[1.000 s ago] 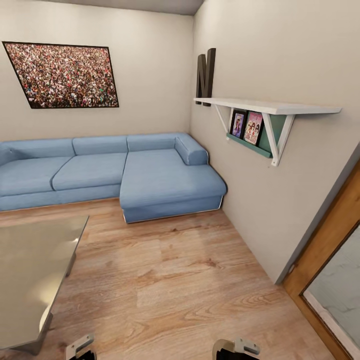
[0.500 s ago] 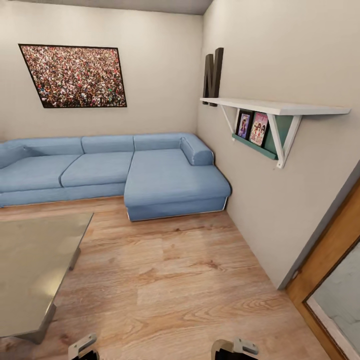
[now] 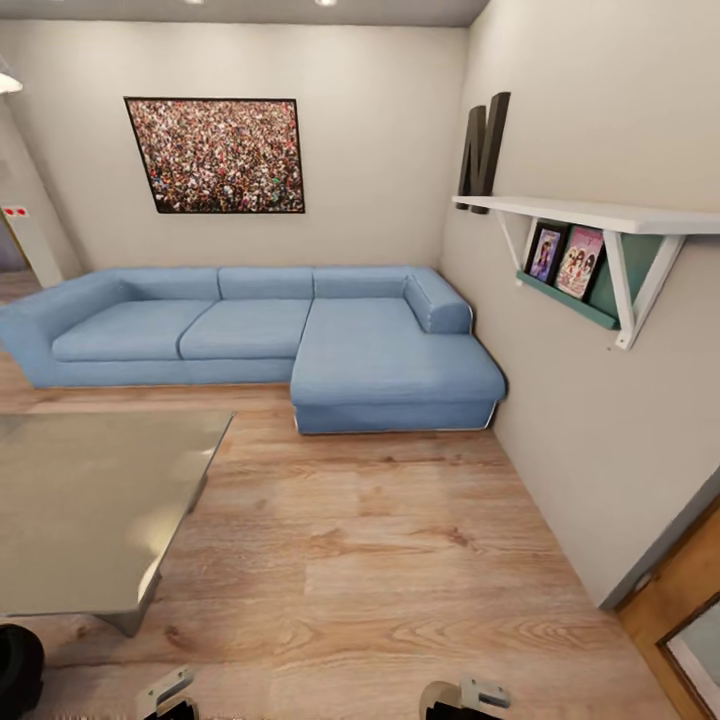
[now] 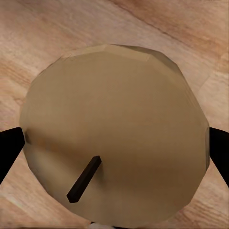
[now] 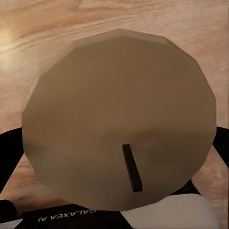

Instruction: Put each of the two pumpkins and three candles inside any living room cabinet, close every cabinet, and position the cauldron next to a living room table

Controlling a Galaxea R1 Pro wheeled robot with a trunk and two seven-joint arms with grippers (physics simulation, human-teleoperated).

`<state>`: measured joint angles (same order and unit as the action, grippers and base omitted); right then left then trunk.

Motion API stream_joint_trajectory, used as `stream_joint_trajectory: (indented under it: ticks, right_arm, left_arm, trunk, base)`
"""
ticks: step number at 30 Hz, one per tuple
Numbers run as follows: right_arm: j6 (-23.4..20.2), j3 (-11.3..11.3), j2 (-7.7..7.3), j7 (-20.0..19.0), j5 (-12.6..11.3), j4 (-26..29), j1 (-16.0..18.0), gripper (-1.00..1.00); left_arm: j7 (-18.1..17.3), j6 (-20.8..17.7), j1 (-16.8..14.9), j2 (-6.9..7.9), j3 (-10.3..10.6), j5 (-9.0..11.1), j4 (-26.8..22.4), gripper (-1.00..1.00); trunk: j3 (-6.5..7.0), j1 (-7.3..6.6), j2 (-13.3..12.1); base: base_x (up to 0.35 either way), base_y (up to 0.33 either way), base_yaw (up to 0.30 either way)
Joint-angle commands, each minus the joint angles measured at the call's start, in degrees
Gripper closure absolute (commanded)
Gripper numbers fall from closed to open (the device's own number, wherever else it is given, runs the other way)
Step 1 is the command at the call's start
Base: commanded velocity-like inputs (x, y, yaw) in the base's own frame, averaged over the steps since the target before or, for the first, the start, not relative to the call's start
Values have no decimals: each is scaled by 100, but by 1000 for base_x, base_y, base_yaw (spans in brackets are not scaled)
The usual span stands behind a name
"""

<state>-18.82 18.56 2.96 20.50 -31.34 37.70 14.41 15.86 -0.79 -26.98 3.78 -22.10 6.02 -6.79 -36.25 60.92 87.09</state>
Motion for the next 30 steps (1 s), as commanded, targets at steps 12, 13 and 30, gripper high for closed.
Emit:
stream_joint_trajectory:
  ticks: [12, 13, 30]
  right_arm:
    - [1, 33, -5, 24, 2, 1, 0, 100]
    - [1, 33, -6, 24, 3, 1, 0, 100]
    - [1, 34, -6, 24, 0, 1, 0, 100]
  left_arm:
    - [3, -7, 0, -39, 4, -4, -1, 100]
    - [2, -7, 0, -44, 4, -4, -1, 100]
    - [5, -5, 0, -53, 4, -5, -1, 100]
  trunk:
    - [0, 0, 0]
    - [0, 0, 0]
    - [0, 0, 0]
  base:
    - [43, -16, 290]
    - [1, -1, 290]
    - [0, 0, 290]
